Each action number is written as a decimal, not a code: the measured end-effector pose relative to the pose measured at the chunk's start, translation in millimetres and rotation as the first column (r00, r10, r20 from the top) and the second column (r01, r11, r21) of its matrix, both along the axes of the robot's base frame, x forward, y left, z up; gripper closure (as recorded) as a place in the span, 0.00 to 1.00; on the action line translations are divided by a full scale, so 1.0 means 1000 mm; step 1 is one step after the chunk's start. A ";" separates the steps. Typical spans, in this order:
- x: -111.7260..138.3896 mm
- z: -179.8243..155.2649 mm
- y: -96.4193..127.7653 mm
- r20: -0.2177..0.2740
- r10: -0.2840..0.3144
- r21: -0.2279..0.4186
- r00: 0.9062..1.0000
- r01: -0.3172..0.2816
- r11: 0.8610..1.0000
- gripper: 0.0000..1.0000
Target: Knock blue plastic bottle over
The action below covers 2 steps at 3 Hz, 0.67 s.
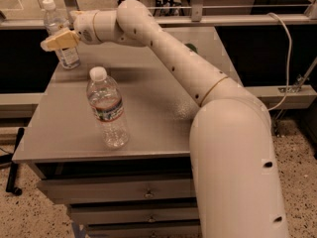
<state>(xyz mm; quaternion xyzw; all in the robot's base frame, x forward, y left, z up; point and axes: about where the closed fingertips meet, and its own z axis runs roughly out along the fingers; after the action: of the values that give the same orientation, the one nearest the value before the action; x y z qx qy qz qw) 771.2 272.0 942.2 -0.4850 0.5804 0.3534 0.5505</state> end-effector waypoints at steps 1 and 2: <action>-0.005 0.004 0.005 0.000 0.018 0.006 1.000 -0.018 1.000 0.38; -0.010 0.002 0.000 -0.015 0.012 -0.009 1.000 -0.012 1.000 0.60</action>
Offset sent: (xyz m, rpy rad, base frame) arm -0.0152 -0.0137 0.0013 -0.0317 0.0340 -0.0089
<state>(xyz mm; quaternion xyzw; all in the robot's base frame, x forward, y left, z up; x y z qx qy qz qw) 761.3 272.1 944.5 -0.4884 0.5832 0.3574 0.5419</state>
